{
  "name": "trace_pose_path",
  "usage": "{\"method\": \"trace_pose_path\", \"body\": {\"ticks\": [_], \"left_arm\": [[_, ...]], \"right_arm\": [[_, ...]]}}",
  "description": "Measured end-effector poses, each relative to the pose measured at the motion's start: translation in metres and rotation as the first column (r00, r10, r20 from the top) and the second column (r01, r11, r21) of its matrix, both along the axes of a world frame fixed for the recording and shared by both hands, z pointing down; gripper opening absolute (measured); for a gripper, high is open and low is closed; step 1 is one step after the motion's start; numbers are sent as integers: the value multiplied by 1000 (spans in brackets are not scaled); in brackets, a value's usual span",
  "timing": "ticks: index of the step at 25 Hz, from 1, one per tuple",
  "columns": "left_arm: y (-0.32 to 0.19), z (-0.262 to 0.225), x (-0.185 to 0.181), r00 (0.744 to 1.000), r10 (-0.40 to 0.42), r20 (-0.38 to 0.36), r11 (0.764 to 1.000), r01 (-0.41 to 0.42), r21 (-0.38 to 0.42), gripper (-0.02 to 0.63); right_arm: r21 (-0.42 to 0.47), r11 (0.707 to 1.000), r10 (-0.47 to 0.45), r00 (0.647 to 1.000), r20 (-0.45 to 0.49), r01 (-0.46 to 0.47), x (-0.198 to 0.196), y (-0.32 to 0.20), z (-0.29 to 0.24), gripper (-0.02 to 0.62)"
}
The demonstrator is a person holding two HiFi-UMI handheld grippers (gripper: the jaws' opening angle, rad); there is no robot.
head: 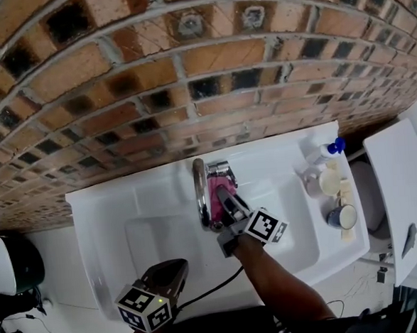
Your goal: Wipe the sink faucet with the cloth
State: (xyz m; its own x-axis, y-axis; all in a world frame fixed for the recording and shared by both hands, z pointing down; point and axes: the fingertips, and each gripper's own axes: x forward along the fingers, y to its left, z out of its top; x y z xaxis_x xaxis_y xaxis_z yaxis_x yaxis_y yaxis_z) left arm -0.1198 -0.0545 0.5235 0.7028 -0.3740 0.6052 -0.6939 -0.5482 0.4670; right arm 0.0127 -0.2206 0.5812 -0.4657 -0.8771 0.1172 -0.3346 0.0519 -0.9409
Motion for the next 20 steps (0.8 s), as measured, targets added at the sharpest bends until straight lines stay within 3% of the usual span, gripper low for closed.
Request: {"method": "trace_pose_path", "body": {"ticks": [5, 9, 20], "left_arm": [[-7, 13, -4, 1000, 6, -2, 999, -6, -34, 5], [-10, 18, 0, 1000, 21, -13, 999, -22, -48, 5], [-12, 17, -2, 1000, 7, -19, 999, -8, -49, 5]], "right_arm": [[-7, 998, 62, 992, 109, -62, 0, -5, -6, 152], [-9, 994, 106, 965, 240, -108, -3, -10, -17, 152], [-23, 991, 132, 955, 265, -131, -3, -13, -26, 150]]}}
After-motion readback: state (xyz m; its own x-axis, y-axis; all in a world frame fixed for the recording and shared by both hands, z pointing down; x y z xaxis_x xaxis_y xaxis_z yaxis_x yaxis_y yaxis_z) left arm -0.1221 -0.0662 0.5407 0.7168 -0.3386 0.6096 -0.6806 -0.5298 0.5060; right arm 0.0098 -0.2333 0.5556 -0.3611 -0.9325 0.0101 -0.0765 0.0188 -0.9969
